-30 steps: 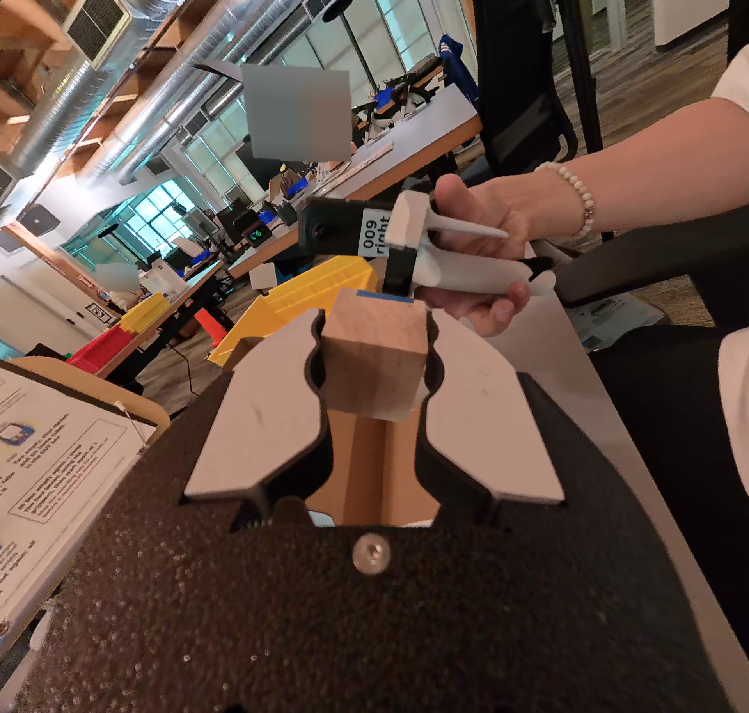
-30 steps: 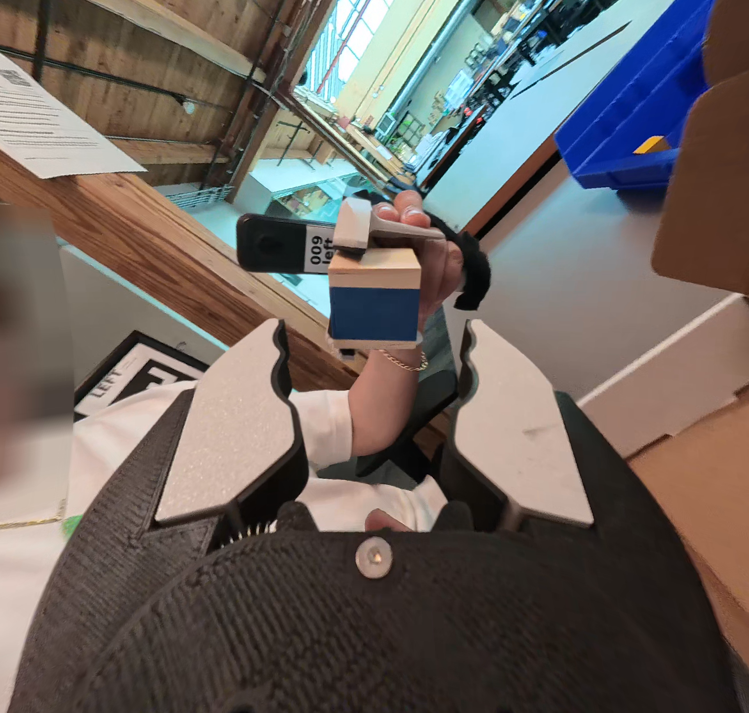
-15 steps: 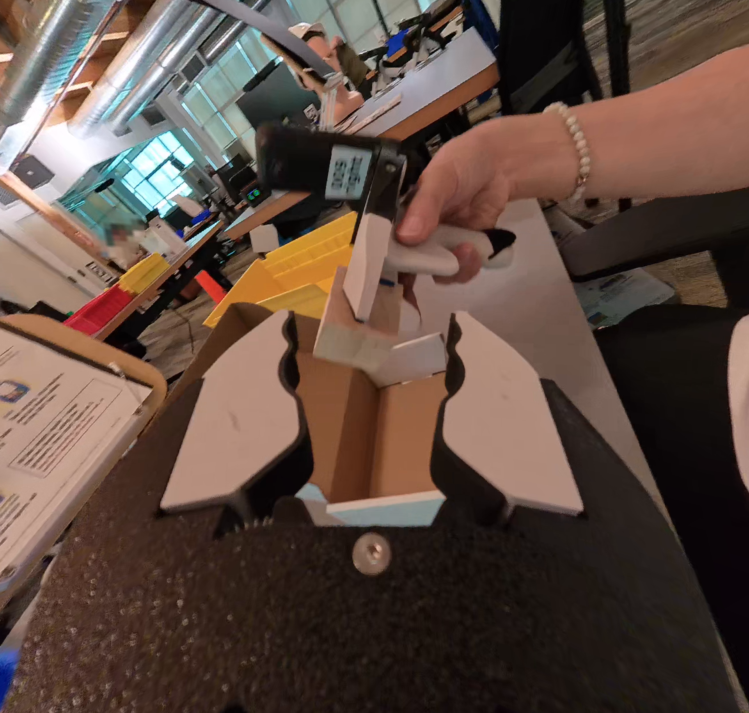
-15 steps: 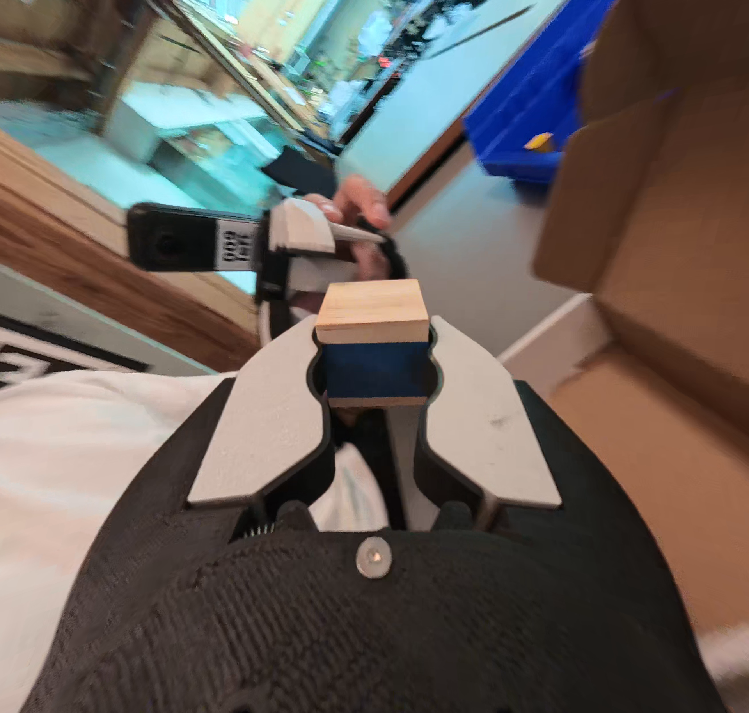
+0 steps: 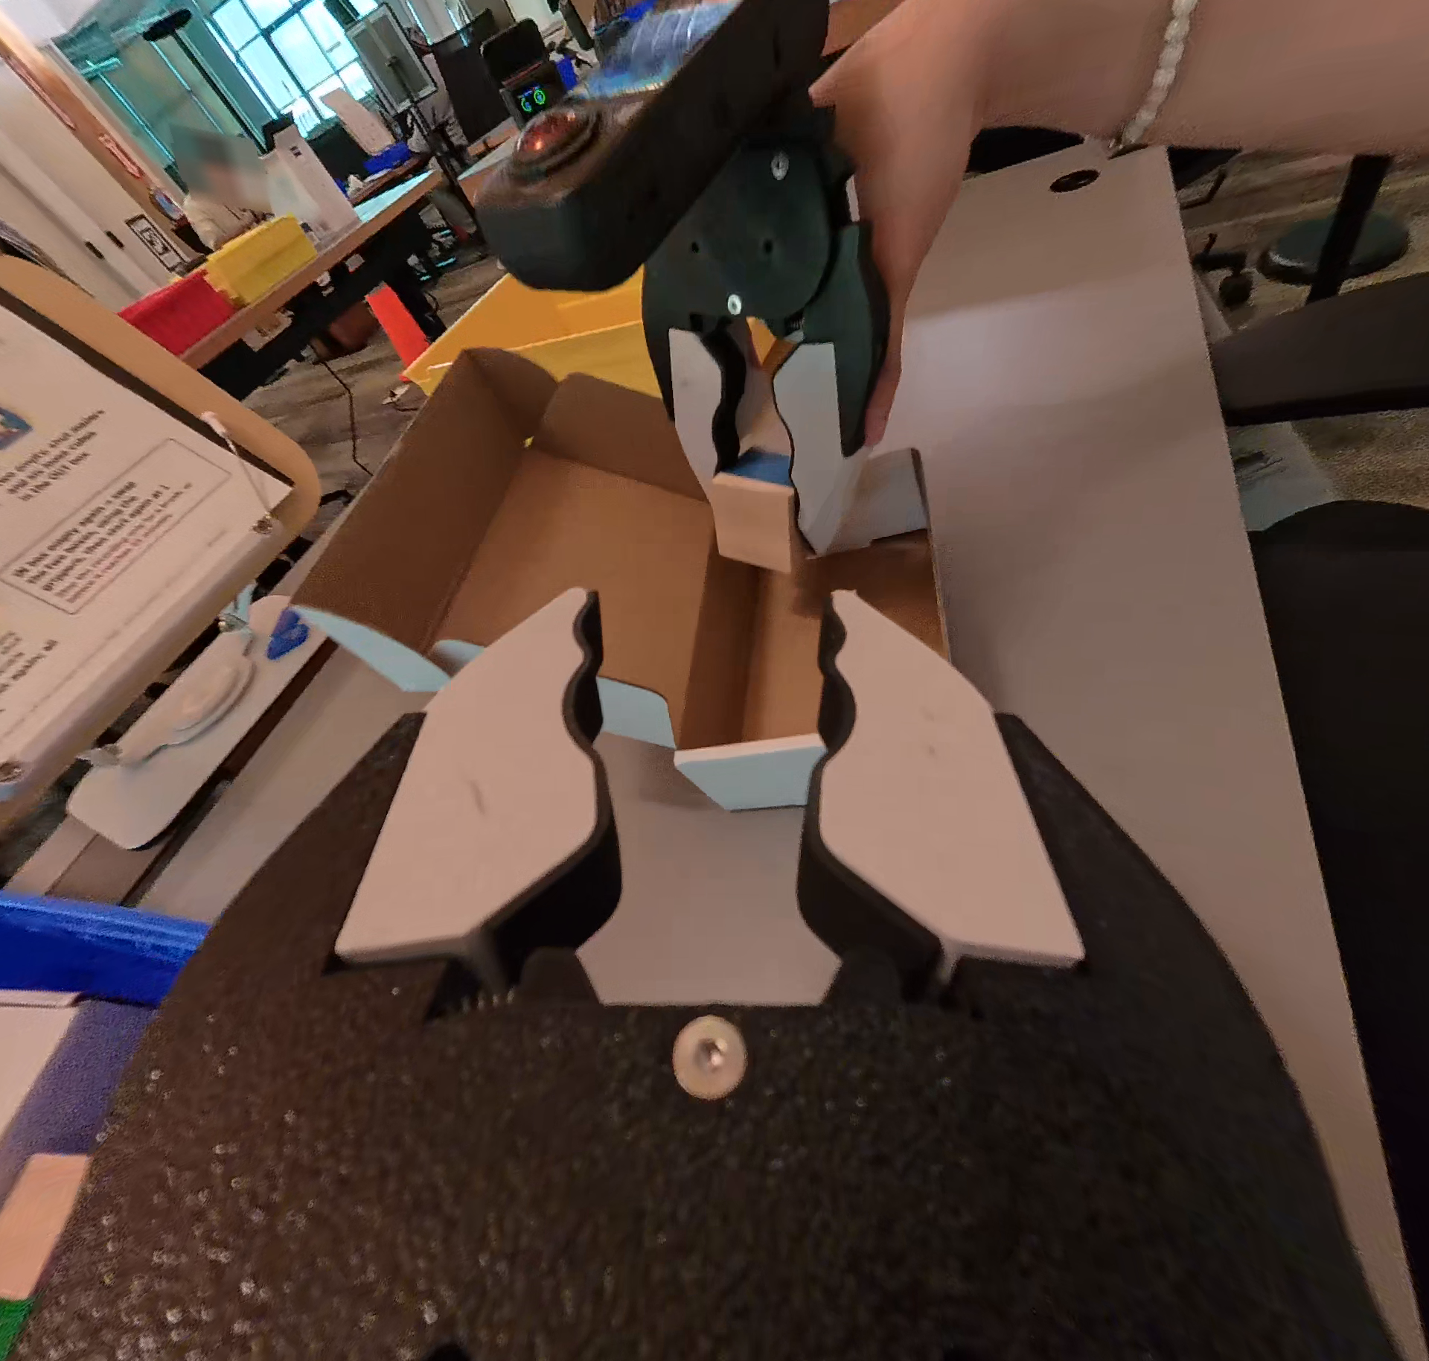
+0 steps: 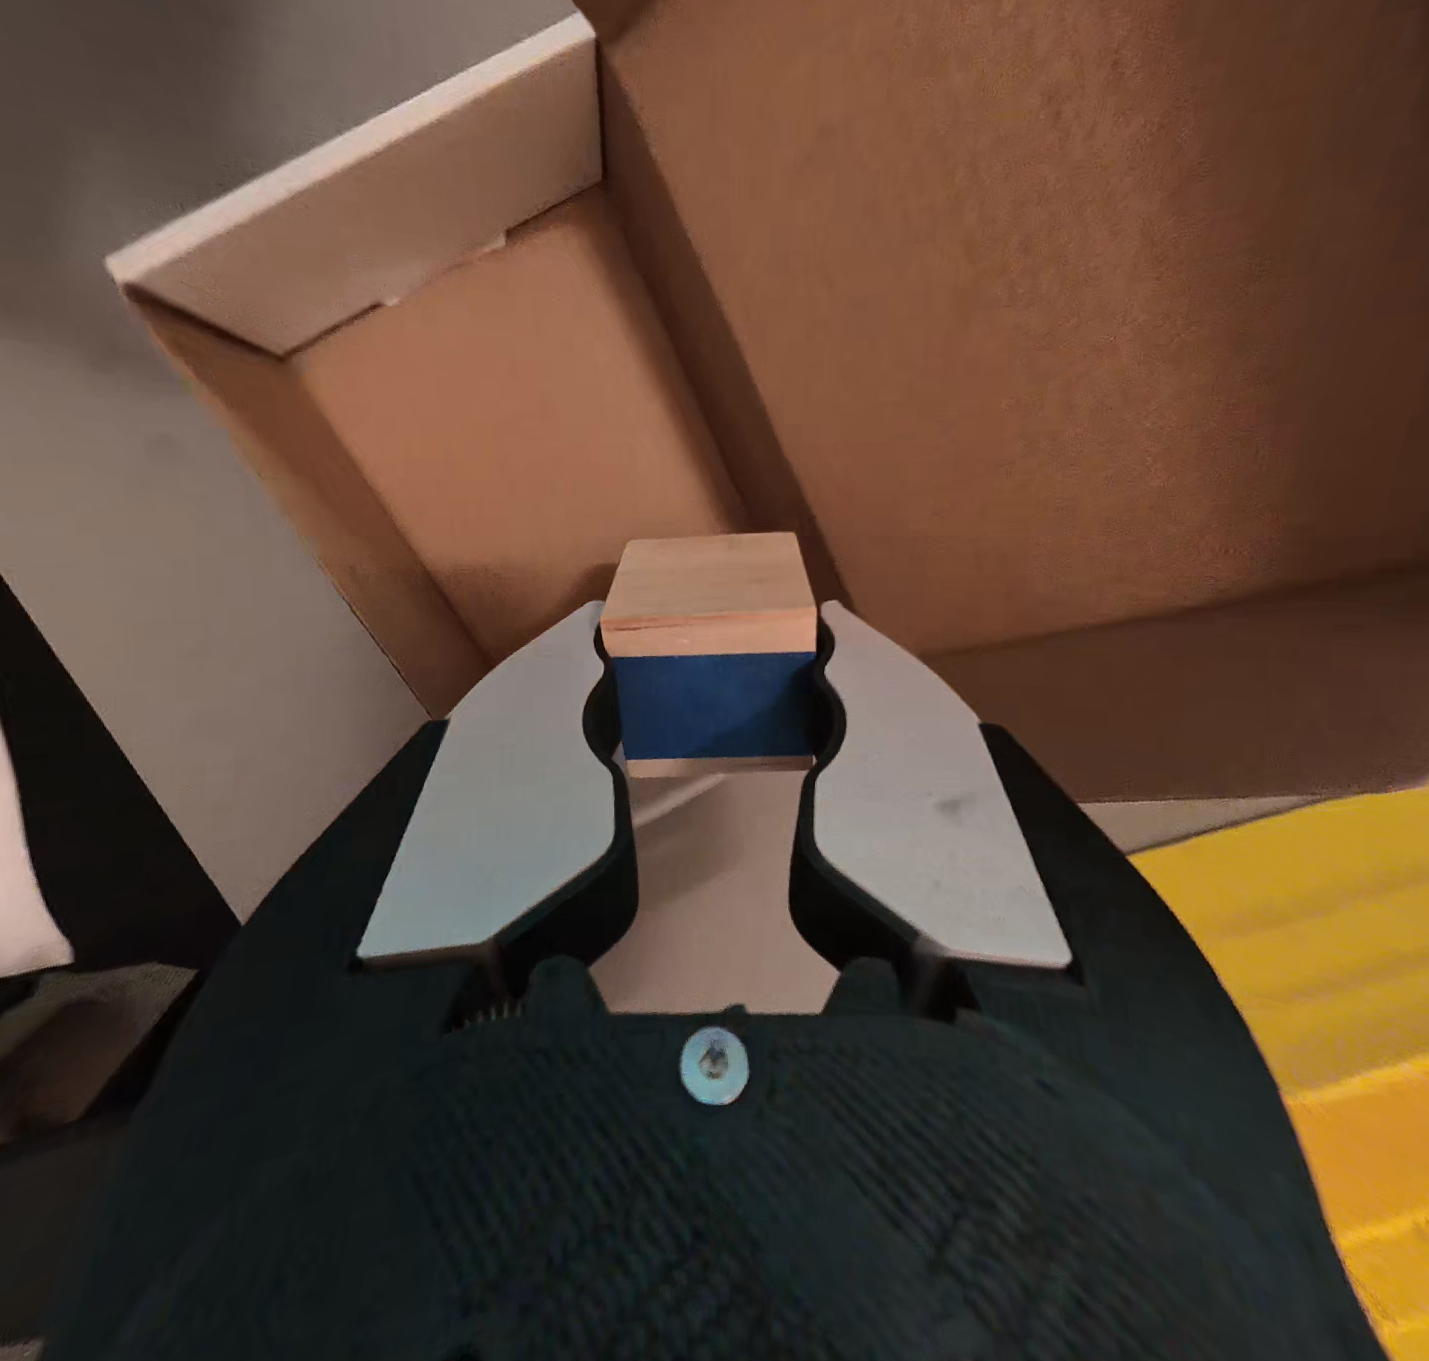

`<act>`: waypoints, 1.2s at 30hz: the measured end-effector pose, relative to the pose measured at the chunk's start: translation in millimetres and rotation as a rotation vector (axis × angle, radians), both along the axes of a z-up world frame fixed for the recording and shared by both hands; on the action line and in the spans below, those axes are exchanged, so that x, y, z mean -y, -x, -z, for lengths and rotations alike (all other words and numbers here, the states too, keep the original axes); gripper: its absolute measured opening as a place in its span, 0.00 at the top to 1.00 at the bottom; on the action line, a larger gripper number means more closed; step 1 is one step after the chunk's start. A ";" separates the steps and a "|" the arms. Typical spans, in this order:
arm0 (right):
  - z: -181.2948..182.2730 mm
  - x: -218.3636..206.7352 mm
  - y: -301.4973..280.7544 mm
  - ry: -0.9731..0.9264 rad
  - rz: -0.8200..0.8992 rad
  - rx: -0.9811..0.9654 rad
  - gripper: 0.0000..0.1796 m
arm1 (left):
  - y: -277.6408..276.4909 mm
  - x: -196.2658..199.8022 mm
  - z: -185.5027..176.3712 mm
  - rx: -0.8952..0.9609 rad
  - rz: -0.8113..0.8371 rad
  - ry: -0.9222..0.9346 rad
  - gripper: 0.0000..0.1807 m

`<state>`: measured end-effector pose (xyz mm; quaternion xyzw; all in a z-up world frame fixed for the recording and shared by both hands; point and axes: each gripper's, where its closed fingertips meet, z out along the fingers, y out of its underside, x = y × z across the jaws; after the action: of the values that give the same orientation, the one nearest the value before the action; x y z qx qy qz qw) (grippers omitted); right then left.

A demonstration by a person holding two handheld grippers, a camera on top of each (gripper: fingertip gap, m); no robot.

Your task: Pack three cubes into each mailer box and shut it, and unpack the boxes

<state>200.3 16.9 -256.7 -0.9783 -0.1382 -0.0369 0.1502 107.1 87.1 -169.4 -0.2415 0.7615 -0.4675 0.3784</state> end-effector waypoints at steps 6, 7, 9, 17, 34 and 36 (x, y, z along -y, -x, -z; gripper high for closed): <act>25.9 -2.4 3.2 0.026 0.000 0.042 0.74 | -3.4 -15.1 2.4 -0.023 -0.029 0.067 0.73; 27.1 -1.9 3.2 0.019 0.003 0.050 0.74 | -2.8 -22.2 -0.7 -0.022 -0.049 0.085 0.73; 23.9 -1.3 6.4 -0.026 0.013 0.038 0.72 | -2.4 -48.6 -7.3 -0.038 -0.145 0.121 0.73; -13.5 8.2 39.6 -0.316 0.058 -0.058 0.64 | -18.7 -233.7 31.6 -0.558 -0.772 -0.022 0.75; -9.7 40.0 63.0 -0.467 0.106 -0.195 0.63 | -58.6 -277.3 140.3 -1.326 -0.822 -0.131 0.88; -11.5 40.5 61.4 -0.487 0.112 -0.212 0.63 | -59.2 -276.8 133.2 -1.292 -0.795 -0.138 0.88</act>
<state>138.9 -23.6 -245.2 -0.9178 -0.0542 0.0253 0.3925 166.3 363.9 -302.6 -0.6989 0.7150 -0.0131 0.0116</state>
